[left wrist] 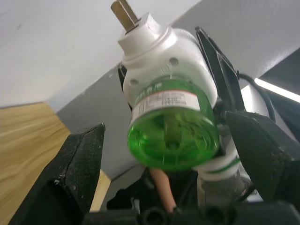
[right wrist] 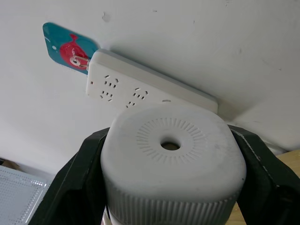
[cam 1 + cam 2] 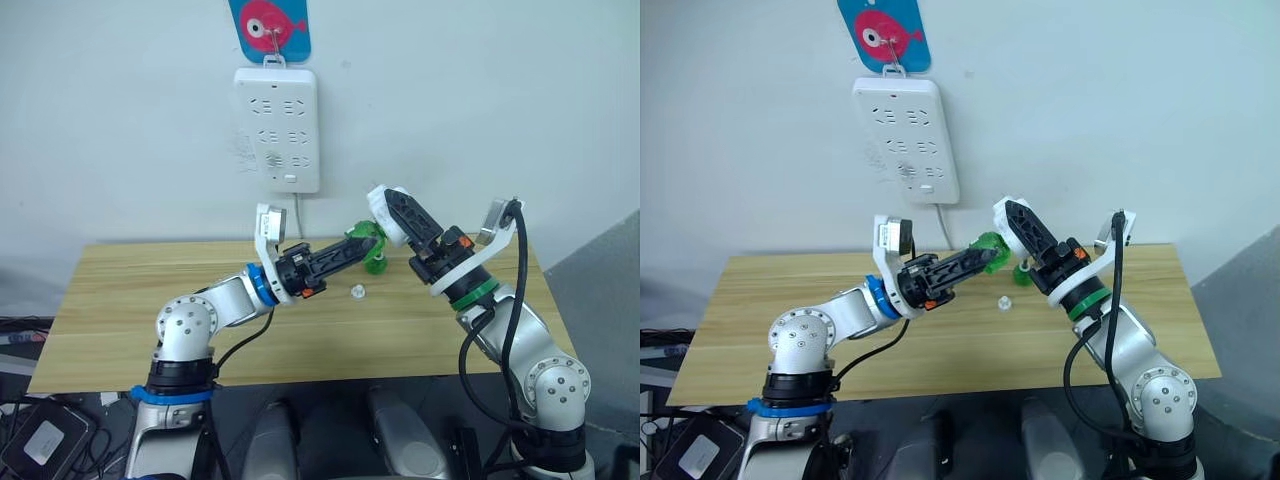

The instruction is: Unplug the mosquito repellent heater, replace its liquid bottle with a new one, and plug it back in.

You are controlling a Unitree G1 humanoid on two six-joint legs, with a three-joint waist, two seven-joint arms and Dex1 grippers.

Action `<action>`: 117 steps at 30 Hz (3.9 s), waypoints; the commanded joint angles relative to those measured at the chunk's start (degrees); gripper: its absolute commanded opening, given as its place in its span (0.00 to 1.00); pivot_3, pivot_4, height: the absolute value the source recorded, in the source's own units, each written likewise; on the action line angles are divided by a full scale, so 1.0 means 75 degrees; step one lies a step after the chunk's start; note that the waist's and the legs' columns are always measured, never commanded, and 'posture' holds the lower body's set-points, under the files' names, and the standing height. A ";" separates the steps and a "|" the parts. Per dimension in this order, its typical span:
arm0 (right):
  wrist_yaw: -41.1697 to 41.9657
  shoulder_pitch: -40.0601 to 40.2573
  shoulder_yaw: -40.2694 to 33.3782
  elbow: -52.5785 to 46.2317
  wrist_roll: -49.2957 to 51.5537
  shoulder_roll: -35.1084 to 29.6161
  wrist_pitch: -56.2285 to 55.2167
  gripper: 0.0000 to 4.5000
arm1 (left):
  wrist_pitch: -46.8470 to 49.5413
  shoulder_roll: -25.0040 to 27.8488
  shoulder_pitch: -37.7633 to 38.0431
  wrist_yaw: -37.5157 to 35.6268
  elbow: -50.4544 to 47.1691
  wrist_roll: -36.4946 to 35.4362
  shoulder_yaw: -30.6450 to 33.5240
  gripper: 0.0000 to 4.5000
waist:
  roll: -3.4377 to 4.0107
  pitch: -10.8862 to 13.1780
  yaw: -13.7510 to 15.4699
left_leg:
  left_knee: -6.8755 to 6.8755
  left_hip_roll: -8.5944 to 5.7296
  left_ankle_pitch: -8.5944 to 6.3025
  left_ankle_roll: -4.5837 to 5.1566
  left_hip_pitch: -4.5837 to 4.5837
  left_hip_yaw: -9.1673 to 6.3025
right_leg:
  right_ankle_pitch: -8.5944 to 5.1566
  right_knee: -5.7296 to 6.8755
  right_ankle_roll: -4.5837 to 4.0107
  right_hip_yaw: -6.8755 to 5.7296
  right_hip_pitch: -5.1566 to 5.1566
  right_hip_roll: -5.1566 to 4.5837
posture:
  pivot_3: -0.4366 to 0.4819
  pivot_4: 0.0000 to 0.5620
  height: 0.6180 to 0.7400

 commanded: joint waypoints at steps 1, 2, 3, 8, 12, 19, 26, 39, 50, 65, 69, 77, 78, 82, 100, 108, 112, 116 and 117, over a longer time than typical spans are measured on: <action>0.0038 -0.0040 -0.0096 -0.0333 -0.0021 -0.0044 -0.0113 0.69 | -0.0174 0.0688 0.0336 -0.0632 -0.0705 0.0603 -0.0067 1.00 | 0.0002 -0.0001 -0.0018 | -0.0001 0.0002 0.0000 0.0000 0.0000 0.0001 | 0.0000 0.0000 0.0000 0.0001 -0.0001 0.0000 | 0.22 0.41 0.87; 0.0057 -0.0053 -0.0115 -0.0340 -0.0102 -0.0096 -0.0097 0.68 | -0.0328 0.0893 0.0453 -0.0739 -0.0815 0.0875 -0.0083 1.00 | 0.0002 -0.0001 -0.0018 | -0.0004 0.0003 0.0000 0.0000 0.0002 0.0001 | 0.0000 0.0000 -0.0001 0.0002 -0.0002 0.0000 | 0.22 0.41 0.87; 0.0117 -0.0099 -0.0144 -0.0345 -0.0307 -0.0247 -0.0029 0.68 | -0.0717 0.1144 0.0587 -0.0881 -0.0934 0.1426 -0.0153 1.00 | 0.0002 -0.0001 -0.0013 | -0.0005 0.0004 0.0000 0.0000 0.0002 0.0000 | 0.0000 0.0000 -0.0002 0.0000 -0.0003 0.0001 | 0.22 0.41 0.87; 0.0616 -0.0535 -0.0091 -0.0564 -0.1727 -0.1481 0.0460 0.68 | -0.2504 0.1886 0.0978 -0.1129 -0.1172 0.3349 0.0058 1.00 | 0.0003 -0.0001 0.0028 | -0.0003 -0.0001 0.0000 -0.0001 0.0001 0.0007 | -0.0001 -0.0004 -0.0001 0.0007 -0.0003 -0.0005 | 0.24 0.40 0.87; 0.1104 -0.0865 -0.0056 -0.0731 -0.2457 -0.2154 0.0683 0.68 | -0.3286 0.2155 0.0855 -0.0941 -0.0949 0.4062 0.0555 1.00 | 0.0001 -0.0002 0.0093 | -0.0006 0.0003 0.0000 0.0000 0.0001 0.0010 | -0.0003 -0.0005 0.0003 0.0007 -0.0009 -0.0003 | 0.25 0.40 0.87; 0.2033 -0.1383 0.0138 -0.0913 -0.3319 -0.2751 0.1052 0.68 | -0.3655 0.2783 -0.0339 -0.1545 0.0556 0.4566 0.0851 1.00 | -0.0001 -0.0004 0.0194 | -0.0005 0.0000 0.0000 0.0000 -0.0002 0.0008 | -0.0001 -0.0004 -0.0001 0.0001 -0.0010 -0.0004 | 0.27 0.38 0.87; 0.2434 -0.1454 0.0298 -0.1172 -0.3639 -0.2770 0.1374 0.68 | -0.3849 0.2743 -0.1659 -0.2296 0.2177 0.4882 0.0645 1.00 | -0.0012 -0.0009 0.0194 | -0.0004 -0.0006 -0.0001 0.0001 -0.0012 0.0002 | 0.0002 -0.0006 -0.0006 -0.0014 -0.0011 -0.0017 | 0.26 0.40 0.87; 0.2620 -0.1240 0.0316 -0.1373 -0.3869 -0.2562 0.1582 0.68 | -0.5009 0.2050 -0.2973 -0.3141 0.3906 0.5903 0.0168 1.00 | -0.0012 -0.0009 0.0190 | -0.0003 -0.0007 0.0000 0.0000 -0.0015 -0.0010 | 0.0003 0.0001 -0.0008 -0.0027 -0.0011 -0.0017 | 0.24 0.41 0.87; 0.2708 -0.1059 0.0286 -0.1484 -0.3951 -0.2453 0.1650 0.68 | -0.5249 0.1735 -0.3493 -0.3792 0.4615 0.6249 -0.0002 1.00 | -0.0012 -0.0009 0.0169 | 0.0001 -0.0009 0.0001 0.0000 -0.0015 -0.0013 | 0.0003 0.0005 -0.0008 -0.0029 -0.0011 -0.0017 | 0.23 0.41 0.87; 0.2719 -0.1243 0.0568 -0.1460 -0.4087 -0.2126 0.1809 0.68 | -0.5546 0.1539 -0.3931 -0.4132 0.5072 0.6550 -0.0023 0.85 | -0.0012 -0.0009 0.0148 | 0.0003 -0.0009 0.0001 0.0000 -0.0017 -0.0016 | 0.0003 0.0008 -0.0008 -0.0032 -0.0010 -0.0017 | 0.22 0.41 0.87; 0.2692 -0.1499 0.0817 -0.1272 -0.4508 -0.1942 0.1921 0.68 | -0.5770 0.1495 -0.3949 -0.4006 0.5245 0.6765 -0.0059 0.57 | -0.0012 -0.0009 0.0145 | 0.0004 -0.0009 0.0001 0.0000 -0.0016 -0.0020 | 0.0003 0.0009 -0.0008 -0.0036 -0.0010 -0.0017 | 0.22 0.41 0.87; 0.2740 -0.2443 0.1623 -0.0218 -0.6516 -0.1589 0.1920 0.68 | -0.5962 0.1439 -0.4079 -0.3821 0.5493 0.6918 0.0041 0.33 | -0.0013 -0.0010 0.0144 | 0.0024 -0.0013 0.0016 0.0006 -0.0017 -0.0021 | 0.0005 0.0020 -0.0005 -0.0034 -0.0008 -0.0018 | 0.22 0.41 0.87; 0.2730 -0.2589 0.1695 -0.0049 -0.6777 -0.1530 0.1921 0.68 | -0.5952 0.1443 -0.4083 -0.3818 0.5492 0.6917 0.0048 0.32 | -0.0013 -0.0010 0.0143 | 0.0025 -0.0013 0.0022 0.0009 -0.0016 -0.0021 | 0.0008 0.0021 -0.0003 -0.0035 -0.0007 -0.0018 | 0.21 0.41 0.87; 0.2606 -0.3187 0.1818 0.0626 -0.7541 -0.1042 0.1975 0.68 | -0.5877 0.1486 -0.4003 -0.3814 0.5331 0.6893 0.0055 0.31 | -0.0013 -0.0010 0.0145 | 0.0028 -0.0014 0.0030 0.0014 -0.0017 -0.0023 | 0.0019 0.0021 -0.0001 -0.0034 -0.0006 -0.0018 | 0.21 0.41 0.87; 0.2900 -0.3661 0.1794 0.1573 -0.9284 0.0235 0.1935 0.68 | -0.5586 0.1543 -0.3741 -0.3799 0.4813 0.6819 0.0045 0.31 | -0.0012 -0.0010 0.0132 | 0.0025 -0.0015 0.0030 0.0014 -0.0019 -0.0039 | 0.0033 0.0026 -0.0011 -0.0049 -0.0006 -0.0019 | 0.24 0.40 0.87; 0.3128 -0.3728 0.1769 0.1801 -0.9745 0.0505 0.1761 0.68 | -0.5485 0.1594 -0.3695 -0.3870 0.4718 0.6797 0.0008 0.31 | -0.0012 -0.0010 0.0110 | 0.0025 -0.0014 0.0030 0.0014 -0.0019 -0.0039 | 0.0035 0.0027 -0.0013 -0.0049 -0.0006 -0.0019 | 0.24 0.40 0.87; 0.3261 -0.3799 0.1764 0.1916 -0.9909 0.0624 0.1726 0.68 | -0.5422 0.1594 -0.3652 -0.3880 0.4629 0.6781 -0.0007 0.31 | -0.0012 -0.0010 0.0092 | 0.0024 -0.0014 0.0030 0.0014 -0.0018 -0.0039 | 0.0035 0.0027 -0.0013 -0.0050 -0.0006 -0.0019 | 0.24 0.40 0.87; 0.3395 -0.3950 0.1837 0.2190 -1.0096 0.0769 0.1670 0.68 | -0.5367 0.1562 -0.3613 -0.3864 0.4541 0.6780 -0.0003 0.31 | -0.0012 -0.0010 0.0056 | 0.0024 -0.0012 0.0030 0.0014 -0.0018 -0.0040 | 0.0035 0.0028 -0.0014 -0.0051 -0.0006 -0.0019 | 0.24 0.40 0.87; 0.3418 -0.3979 0.1834 0.2247 -1.0136 0.0808 0.1659 0.68 | -0.5359 0.1555 -0.3608 -0.3858 0.4526 0.6781 0.0000 0.31 | -0.0012 -0.0010 0.0049 | 0.0024 -0.0013 0.0030 0.0014 -0.0018 -0.0040 | 0.0035 0.0028 -0.0014 -0.0051 -0.0006 -0.0019 | 0.24 0.40 0.87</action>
